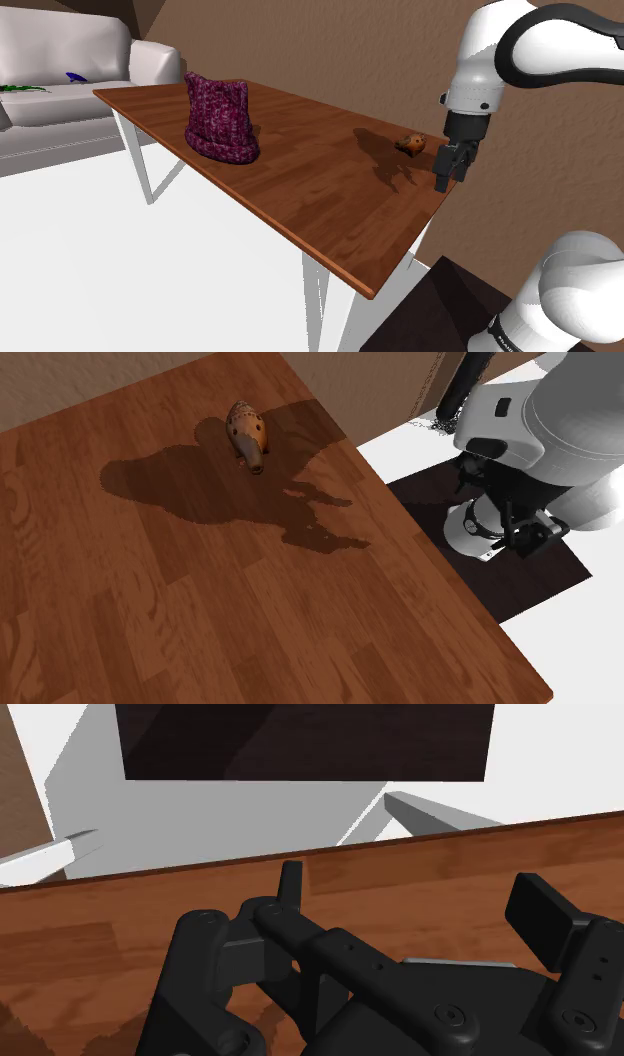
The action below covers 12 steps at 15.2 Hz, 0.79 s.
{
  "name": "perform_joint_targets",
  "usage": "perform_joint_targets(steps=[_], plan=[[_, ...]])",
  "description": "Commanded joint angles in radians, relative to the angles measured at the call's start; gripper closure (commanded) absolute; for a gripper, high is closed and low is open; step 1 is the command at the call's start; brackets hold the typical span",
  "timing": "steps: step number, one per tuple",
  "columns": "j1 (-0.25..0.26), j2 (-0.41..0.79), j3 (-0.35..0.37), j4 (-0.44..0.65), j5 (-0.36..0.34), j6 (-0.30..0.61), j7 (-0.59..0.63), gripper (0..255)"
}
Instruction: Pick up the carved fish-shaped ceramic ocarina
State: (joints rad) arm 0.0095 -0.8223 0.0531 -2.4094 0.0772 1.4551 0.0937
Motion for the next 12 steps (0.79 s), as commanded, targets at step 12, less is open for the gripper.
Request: perform_joint_targets(steps=[12], plan=[[0.058, 0.074, -0.328, 0.04, -0.265, 0.095, -0.628, 0]])
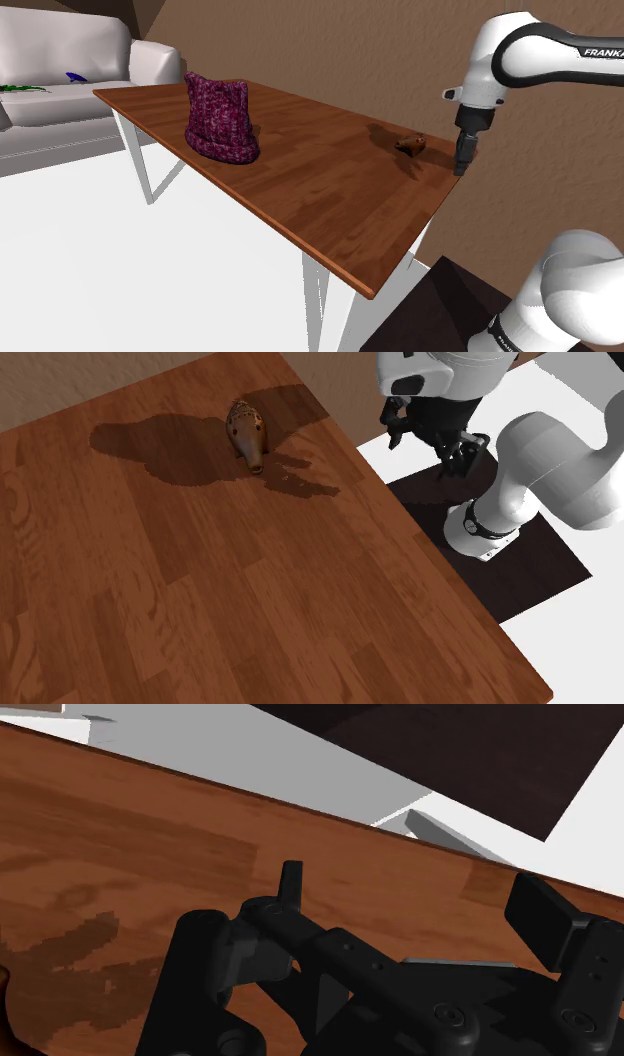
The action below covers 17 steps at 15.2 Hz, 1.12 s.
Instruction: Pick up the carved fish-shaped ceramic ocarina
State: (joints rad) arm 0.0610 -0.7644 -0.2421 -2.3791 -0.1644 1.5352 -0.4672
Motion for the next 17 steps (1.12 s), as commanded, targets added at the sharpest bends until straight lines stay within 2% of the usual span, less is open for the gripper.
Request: perform_joint_targets(steps=[1, 6, 10, 14, 17], plan=[[0.016, 0.035, -0.062, 0.025, -0.041, 0.028, -0.123, 0], [0.074, 0.16, -0.208, 0.123, -0.094, 0.101, -0.404, 0], [0.138, 0.288, -0.325, 0.23, -0.091, 0.157, -0.633, 0], [0.207, 0.444, -0.442, 0.36, -0.035, 0.203, -0.877, 0], [0.251, 0.585, -0.527, 0.472, 0.051, 0.225, -1.076, 0]])
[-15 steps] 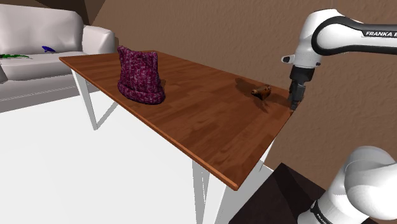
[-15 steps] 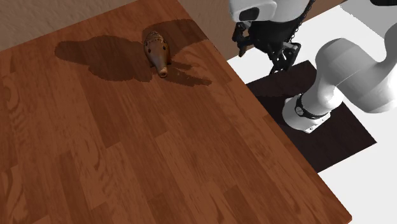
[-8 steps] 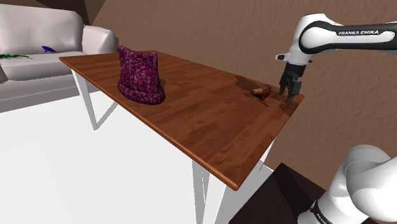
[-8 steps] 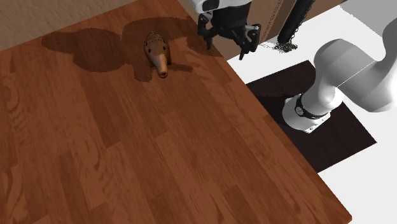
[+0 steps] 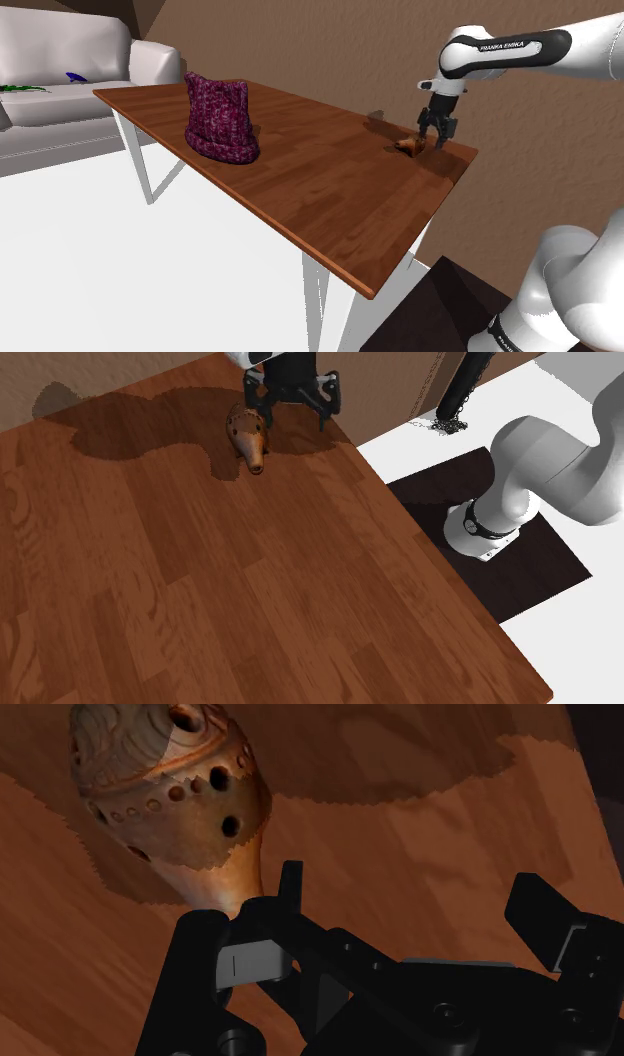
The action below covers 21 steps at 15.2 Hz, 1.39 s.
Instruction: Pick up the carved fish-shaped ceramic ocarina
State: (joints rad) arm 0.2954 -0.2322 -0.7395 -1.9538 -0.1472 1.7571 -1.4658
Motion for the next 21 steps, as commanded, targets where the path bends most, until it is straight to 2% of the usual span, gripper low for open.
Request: perform_joint_targets(steps=[1, 4, 6, 15, 16, 21], plan=[[0.026, 0.106, -0.056, 0.088, 0.072, 0.006, -0.147, 0], [0.024, 0.277, -0.11, 0.222, 0.21, -0.005, -0.359, 0], [-0.012, 0.386, -0.113, 0.317, 0.302, -0.027, -0.484, 0], [-0.014, 0.387, -0.101, 0.217, 0.305, 0.074, -0.49, 0], [-0.013, 0.386, -0.101, 0.215, 0.304, 0.076, -0.489, 255], [-0.012, 0.386, -0.1, 0.213, 0.304, 0.077, -0.488, 255]])
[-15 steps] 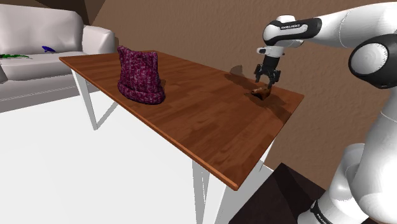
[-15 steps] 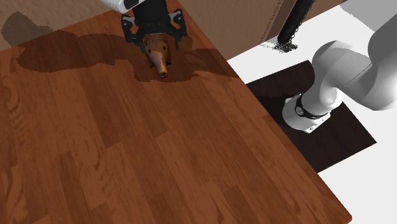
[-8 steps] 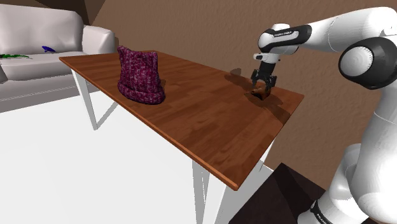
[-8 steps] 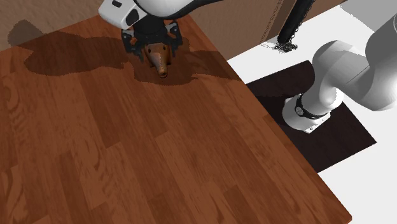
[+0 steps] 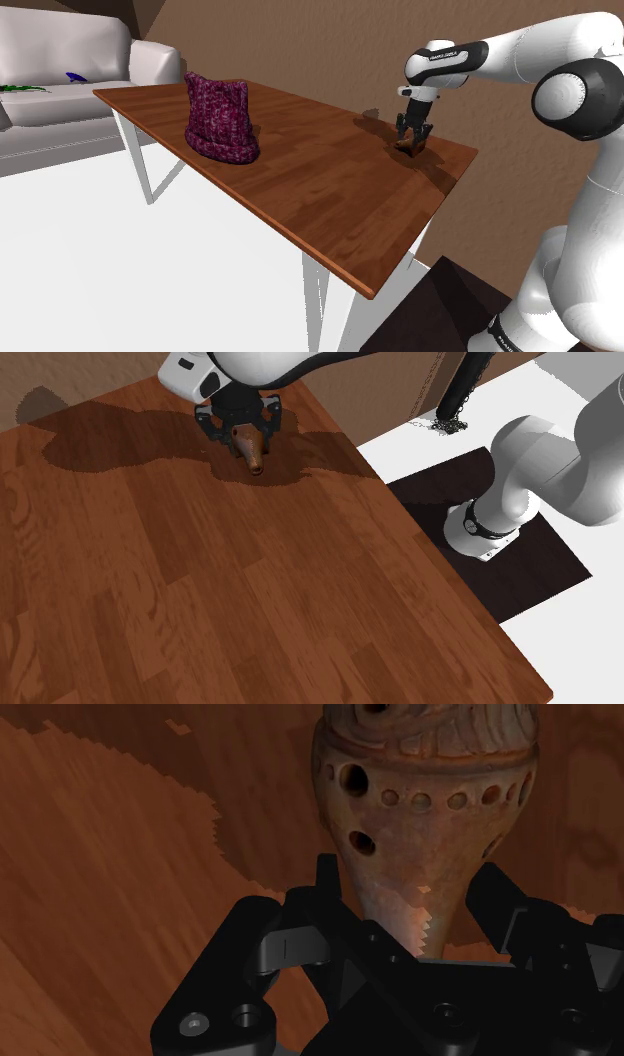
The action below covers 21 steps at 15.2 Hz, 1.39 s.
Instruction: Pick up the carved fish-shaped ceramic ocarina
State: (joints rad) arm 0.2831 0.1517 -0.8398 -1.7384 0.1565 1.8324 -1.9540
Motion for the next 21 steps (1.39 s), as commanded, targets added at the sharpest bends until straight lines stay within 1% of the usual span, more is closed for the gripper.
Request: perform_joint_targets(steps=[1, 4, 12, 19, 21], plan=[[0.0, 0.003, 0.0, -0.002, 0.0, 0.002, 0.0, 255], [-0.001, 0.004, 0.0, 0.002, 0.001, -0.001, -0.001, 255], [-0.007, 0.002, -0.004, 0.108, -0.004, -0.108, 0.006, 255], [-0.022, 0.018, -0.008, 0.218, 0.007, -0.207, 0.003, 255], [-0.022, 0.018, -0.008, 0.22, 0.007, -0.209, 0.003, 255]])
